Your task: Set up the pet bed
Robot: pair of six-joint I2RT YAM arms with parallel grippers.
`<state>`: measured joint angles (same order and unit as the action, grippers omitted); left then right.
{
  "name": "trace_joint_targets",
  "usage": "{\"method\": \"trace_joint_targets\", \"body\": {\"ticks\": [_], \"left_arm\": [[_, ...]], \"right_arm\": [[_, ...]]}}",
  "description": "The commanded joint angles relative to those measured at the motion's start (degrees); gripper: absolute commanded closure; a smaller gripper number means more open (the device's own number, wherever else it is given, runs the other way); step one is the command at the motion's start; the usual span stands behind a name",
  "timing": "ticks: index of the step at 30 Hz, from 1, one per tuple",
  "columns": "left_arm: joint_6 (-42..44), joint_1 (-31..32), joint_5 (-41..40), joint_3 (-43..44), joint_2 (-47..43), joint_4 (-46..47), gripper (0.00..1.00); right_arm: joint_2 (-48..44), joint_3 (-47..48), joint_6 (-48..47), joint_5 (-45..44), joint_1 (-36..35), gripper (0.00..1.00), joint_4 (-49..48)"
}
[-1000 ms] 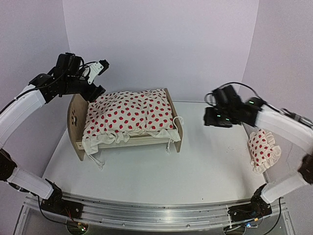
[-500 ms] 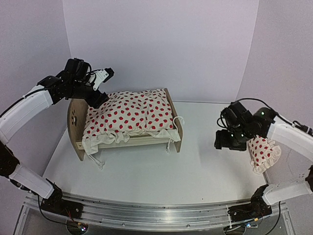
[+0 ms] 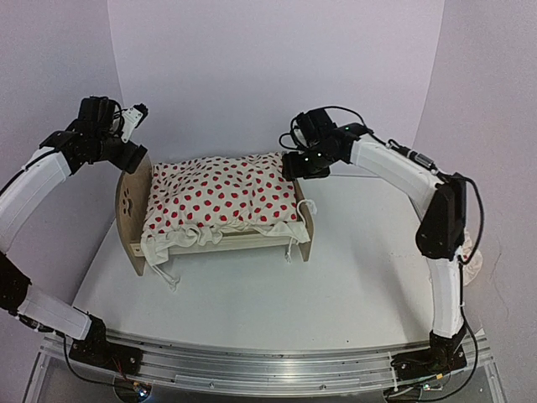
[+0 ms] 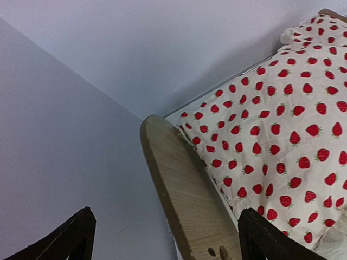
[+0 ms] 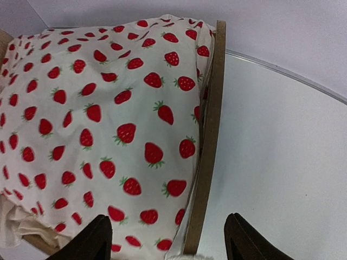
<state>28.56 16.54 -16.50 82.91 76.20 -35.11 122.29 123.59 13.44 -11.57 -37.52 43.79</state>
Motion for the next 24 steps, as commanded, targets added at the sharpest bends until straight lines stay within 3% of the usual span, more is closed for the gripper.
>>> {"method": "trace_joint_targets", "body": {"ticks": [1, 6, 11, 16, 24], "left_arm": [[-4.02, -2.93, -0.02, -2.75, -3.25, -0.5, 0.06], [-6.2, -4.02, 2.86, -5.06, -3.83, -1.45, 0.07], [-6.64, -4.0, 8.56, -1.66, -1.92, -2.45, 0.09], [-6.57, -2.52, 15.54, 1.34, 0.88, -1.73, 0.12], [-4.77, 8.98, 20.19, 8.49, 8.25, -2.51, 0.13]], "right_arm": [[8.09, 7.5, -2.45, -8.21, 0.76, 0.38, 0.02], [10.88, 4.49, 0.13, -9.2, 1.68, 0.52, -1.42], [6.78, -3.96, 2.95, -15.09, 2.45, 0.71, -2.45], [-2.12, -17.68, 5.27, -19.84, 4.35, 0.75, -5.43], [-19.22, -39.11, 5.97, -24.08, 8.91, 0.75, -7.17]]}}
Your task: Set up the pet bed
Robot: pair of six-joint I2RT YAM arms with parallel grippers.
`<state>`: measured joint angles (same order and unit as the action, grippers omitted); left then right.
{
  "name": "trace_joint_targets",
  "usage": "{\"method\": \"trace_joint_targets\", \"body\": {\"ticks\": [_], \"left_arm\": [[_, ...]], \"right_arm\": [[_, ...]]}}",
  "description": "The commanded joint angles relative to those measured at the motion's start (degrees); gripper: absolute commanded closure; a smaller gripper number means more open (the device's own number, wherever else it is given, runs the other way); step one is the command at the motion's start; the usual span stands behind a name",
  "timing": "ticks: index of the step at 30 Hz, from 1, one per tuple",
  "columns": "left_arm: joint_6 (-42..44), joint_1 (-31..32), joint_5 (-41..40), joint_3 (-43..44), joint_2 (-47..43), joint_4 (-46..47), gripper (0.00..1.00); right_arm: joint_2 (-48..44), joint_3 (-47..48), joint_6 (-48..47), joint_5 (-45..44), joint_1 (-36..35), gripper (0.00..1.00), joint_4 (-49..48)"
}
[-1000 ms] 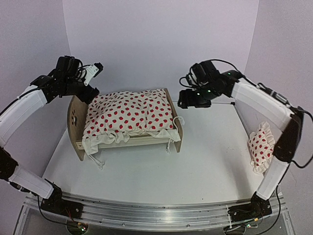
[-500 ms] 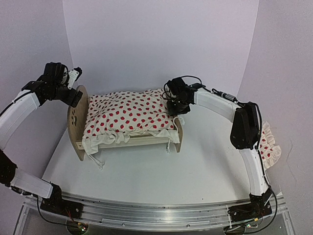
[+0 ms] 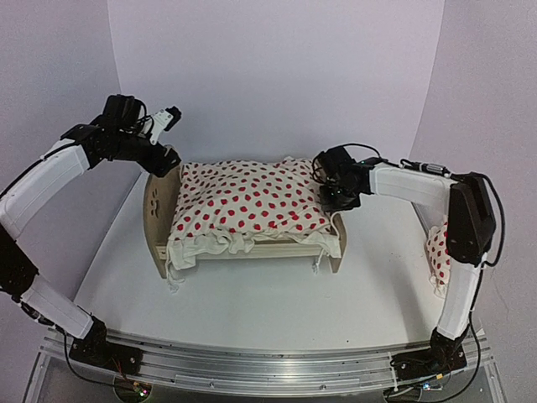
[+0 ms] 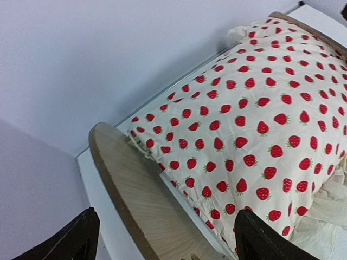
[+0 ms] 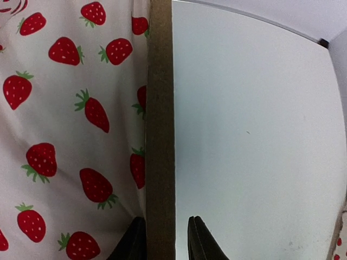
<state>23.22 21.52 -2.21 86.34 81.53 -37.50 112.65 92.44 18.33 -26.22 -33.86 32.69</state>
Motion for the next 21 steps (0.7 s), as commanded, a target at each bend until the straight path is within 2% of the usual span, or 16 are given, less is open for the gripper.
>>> {"method": "trace_joint_targets", "body": {"ticks": [1, 5, 8, 11, 14, 17, 19, 21], "left_arm": [[0.2, 4.76, 7.13, 5.85, 3.75, -0.4, 0.13], [-1.88, 7.19, 11.91, 8.12, 5.55, -2.15, 0.16], [-4.6, 7.21, 16.21, 7.54, 4.79, -3.51, 0.18], [-7.64, 7.22, 17.67, 3.33, 1.95, -3.54, 0.19], [-12.98, 7.19, 19.07, -5.08, -5.18, -0.44, 0.2], [-18.85, 7.22, 22.06, -17.35, -16.64, 8.3, 0.21], [-23.09, 7.22, 25.21, -27.22, -24.7, 14.7, 0.23], [-27.75, 7.22, 27.9, -36.35, -31.21, 20.22, 0.25]], "right_arm": [[-11.51, -10.55, 0.62, -9.1, 6.16, 0.74, 3.71], [-17.19, -17.29, -2.65, -1.61, 11.06, 0.68, 2.82], [-19.45, -15.17, -6.88, 4.36, 11.79, 0.54, 3.97], [-21.72, -10.01, -7.56, 8.54, 11.75, 0.49, 7.21], [-24.03, -5.42, -6.21, 9.14, 11.46, 0.44, 9.93], [-26.33, -1.64, -4.48, 6.53, 9.39, 0.42, 12.05], [-27.71, -0.91, -2.89, 2.77, 4.26, 0.44, 12.42], [-29.02, -2.93, -1.3, -1.37, -4.2, 0.48, 9.93]]}}
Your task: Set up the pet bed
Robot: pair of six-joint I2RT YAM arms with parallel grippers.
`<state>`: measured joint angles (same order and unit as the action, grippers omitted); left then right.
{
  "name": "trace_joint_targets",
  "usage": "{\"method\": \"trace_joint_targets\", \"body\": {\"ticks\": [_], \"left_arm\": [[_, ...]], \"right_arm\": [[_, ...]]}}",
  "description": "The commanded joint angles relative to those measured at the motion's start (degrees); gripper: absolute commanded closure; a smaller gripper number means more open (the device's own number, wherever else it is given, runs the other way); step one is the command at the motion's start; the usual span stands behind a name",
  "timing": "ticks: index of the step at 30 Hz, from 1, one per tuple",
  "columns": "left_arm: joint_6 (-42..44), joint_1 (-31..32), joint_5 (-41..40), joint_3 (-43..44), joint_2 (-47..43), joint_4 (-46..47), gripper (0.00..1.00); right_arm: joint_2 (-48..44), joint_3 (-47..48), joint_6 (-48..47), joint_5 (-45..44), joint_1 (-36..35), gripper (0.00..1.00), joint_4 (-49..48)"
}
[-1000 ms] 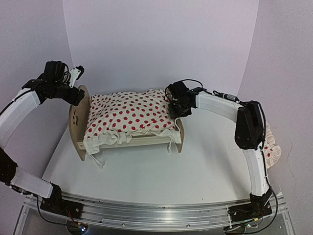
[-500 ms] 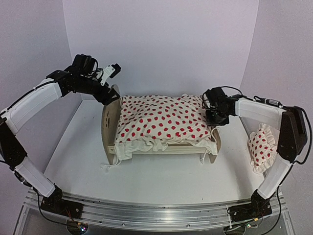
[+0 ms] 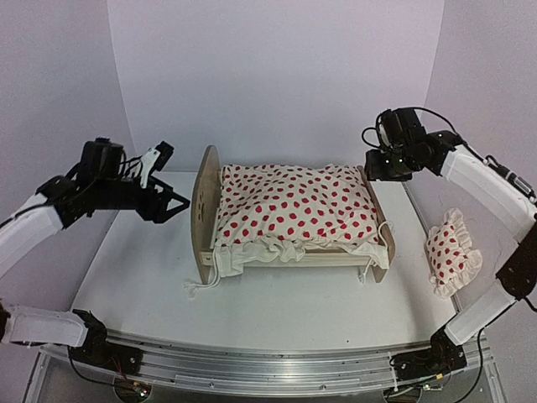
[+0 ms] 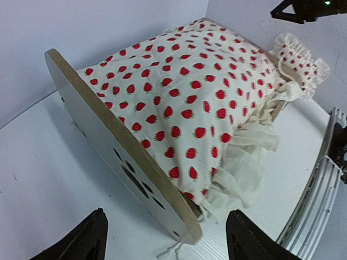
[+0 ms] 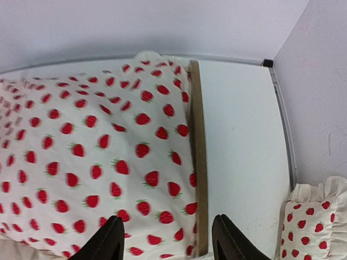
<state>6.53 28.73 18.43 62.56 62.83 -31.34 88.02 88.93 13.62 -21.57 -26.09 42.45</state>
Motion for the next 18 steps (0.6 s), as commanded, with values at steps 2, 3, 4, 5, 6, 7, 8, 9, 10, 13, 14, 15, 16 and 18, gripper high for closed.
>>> {"method": "trace_joint_targets", "body": {"ticks": [2, 3, 4, 5, 6, 7, 8, 9, 10, 13, 14, 15, 16, 18], "left_arm": [[-14.69, 0.01, 9.11, -20.09, -16.42, 17.63, 0.26], [-15.96, 0.0, 9.78, -22.78, -17.15, 18.73, 0.26], [-16.88, 0.0, 9.2, -24.24, -17.0, 19.58, 0.26], [-17.57, 0.01, 8.17, -25.45, -16.68, 20.21, 0.26], [-17.72, 0.02, 7.03, -26.38, -16.33, 21.08, 0.25], [-17.64, 0.06, 6.0, -27.13, -16.01, 22.75, 0.25], [-17.53, 0.06, 5.24, -27.83, -15.78, 24.42, 0.24], [-17.79, 0.02, 4.4, -28.44, -15.51, 25.8, 0.23], [-18.28, 0.01, 3.46, -28.93, -15.17, 27.21, 0.23], [-20.46, 0.01, 1.59, -30.3, -14.38, 28.67, 0.23], [-21.36, 0.04, 1.08, -30.99, -14.48, 29.01, 0.23], [-22.1, 0.02, 0.75, -31.92, -14.82, 29.53, 0.22], [-22.6, -0.01, 0.38, -32.97, -15.37, 30.29, 0.22], [-23.82, 0.01, -0.89, -35.53, -16.81, 32.4, 0.22]], "right_arm": [[-5.06, -5.24, 4.93, -4.25, -21.81, 0.52, -9.28], [-5.28, -10.56, 5.47, -2.03, -26.89, 0.54, -16.11], [-4.92, -15.57, 4.92, -0.13, -31.37, 0.55, -24.95], [-4.12, -19.65, 3.93, 0.71, -35.69, 0.55, -34.43], [-2.61, -23.52, 2.49, -0.36, -39.66, 0.54, -43.77], [-0.56, -26.18, 0.25, -1.67, -43.92, 0.54, -51.6], [2.1, -28.29, -1.96, -2.62, -47.22, 0.55, -59.21], [5.54, -29.56, -3.49, -3.12, -49.1, 0.57, -66.0], [8.84, -30.24, -4.67, -3.34, -50.7, 0.59, -71.15], [16.98, -29.96, -0.86, -6.47, -51.26, 0.62, -82.27], [19.94, -29.57, -0.59, -6.97, -51.26, 0.62, -85.0], [22.27, -29.12, -0.18, -7.63, -51.26, 0.62, -87.98], [25.14, -28.47, 0.69, -8.55, -51.26, 0.62, -90.13], [30.36, -27.24, 1.97, -10.6, -51.18, 0.62, -94.05]]}}
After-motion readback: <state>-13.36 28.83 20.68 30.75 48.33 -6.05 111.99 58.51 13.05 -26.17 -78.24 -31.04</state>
